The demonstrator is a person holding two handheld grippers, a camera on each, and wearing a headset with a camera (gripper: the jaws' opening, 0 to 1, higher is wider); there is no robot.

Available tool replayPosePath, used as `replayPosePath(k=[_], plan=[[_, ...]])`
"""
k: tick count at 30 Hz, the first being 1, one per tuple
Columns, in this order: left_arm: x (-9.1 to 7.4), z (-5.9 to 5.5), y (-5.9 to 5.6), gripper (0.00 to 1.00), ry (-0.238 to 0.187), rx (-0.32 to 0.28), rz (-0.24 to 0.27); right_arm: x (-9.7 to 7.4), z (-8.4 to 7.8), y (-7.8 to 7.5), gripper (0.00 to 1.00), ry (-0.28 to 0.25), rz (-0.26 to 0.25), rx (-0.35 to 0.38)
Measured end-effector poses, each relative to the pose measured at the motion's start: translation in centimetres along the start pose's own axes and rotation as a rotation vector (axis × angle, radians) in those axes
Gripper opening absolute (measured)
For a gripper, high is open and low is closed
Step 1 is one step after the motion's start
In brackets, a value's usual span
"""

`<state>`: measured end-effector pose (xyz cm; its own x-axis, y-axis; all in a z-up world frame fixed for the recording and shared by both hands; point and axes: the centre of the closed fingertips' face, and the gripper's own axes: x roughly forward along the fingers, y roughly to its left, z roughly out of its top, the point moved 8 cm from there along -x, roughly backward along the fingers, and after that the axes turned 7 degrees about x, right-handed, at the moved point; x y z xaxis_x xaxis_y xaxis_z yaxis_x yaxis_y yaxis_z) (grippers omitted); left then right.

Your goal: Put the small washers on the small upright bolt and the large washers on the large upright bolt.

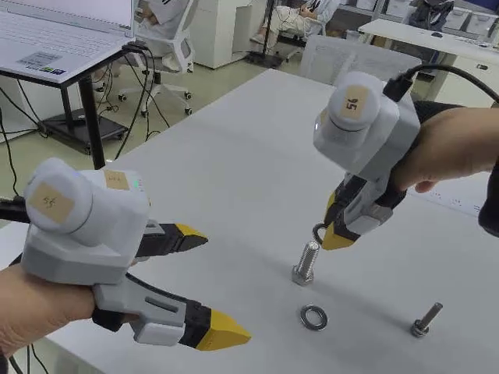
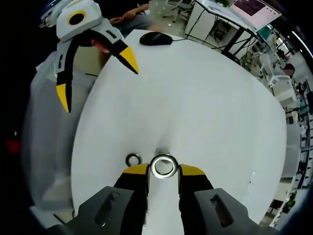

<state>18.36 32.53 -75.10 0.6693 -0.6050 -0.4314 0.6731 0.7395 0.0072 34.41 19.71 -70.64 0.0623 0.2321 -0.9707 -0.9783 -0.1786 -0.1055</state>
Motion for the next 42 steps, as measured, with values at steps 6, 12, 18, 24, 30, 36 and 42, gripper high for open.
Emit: replayPosePath(k=[6, 12, 18, 24, 30, 36, 42], plan=[[0.4, -0.3, 0.3, 0.81, 0.008, -0.006, 0.001, 0.5, 0.1, -0.6, 0.23, 0.007, 0.008, -0.006], [0.8, -0.6, 0.4, 0.81, 0.023, -0.004, -0.005, 1.0, 0.3, -0.8, 0.23, 0.016, 0.016, -0.011], [1.0, -0.9, 0.8, 0.81, 0.026, -0.008, -0.008, 1.5, 0.1, -0.9, 0.23, 0.032, 0.025, -0.014], [1.3, -1.1, 0.9, 0.81, 0.027, -0.012, -0.013, 1.8, 0.1, -0.9, 0.23, 0.041, 0.033, -0.016], [1.7, -1.1, 0.8, 0.81, 0.025, -0.013, -0.022, 2.2, 0.1, -1.0, 0.23, 0.047, 0.038, -0.018], [1.7, -1.2, 0.9, 0.81, 0.022, -0.014, -0.024, 2.6, 0.1, -1.1, 0.23, 0.056, 0.043, -0.013], [1.6, -1.4, 1.1, 0.81, 0.017, -0.020, -0.023, 3.1, 0.1, -1.0, 0.23, 0.070, 0.048, -0.013]])
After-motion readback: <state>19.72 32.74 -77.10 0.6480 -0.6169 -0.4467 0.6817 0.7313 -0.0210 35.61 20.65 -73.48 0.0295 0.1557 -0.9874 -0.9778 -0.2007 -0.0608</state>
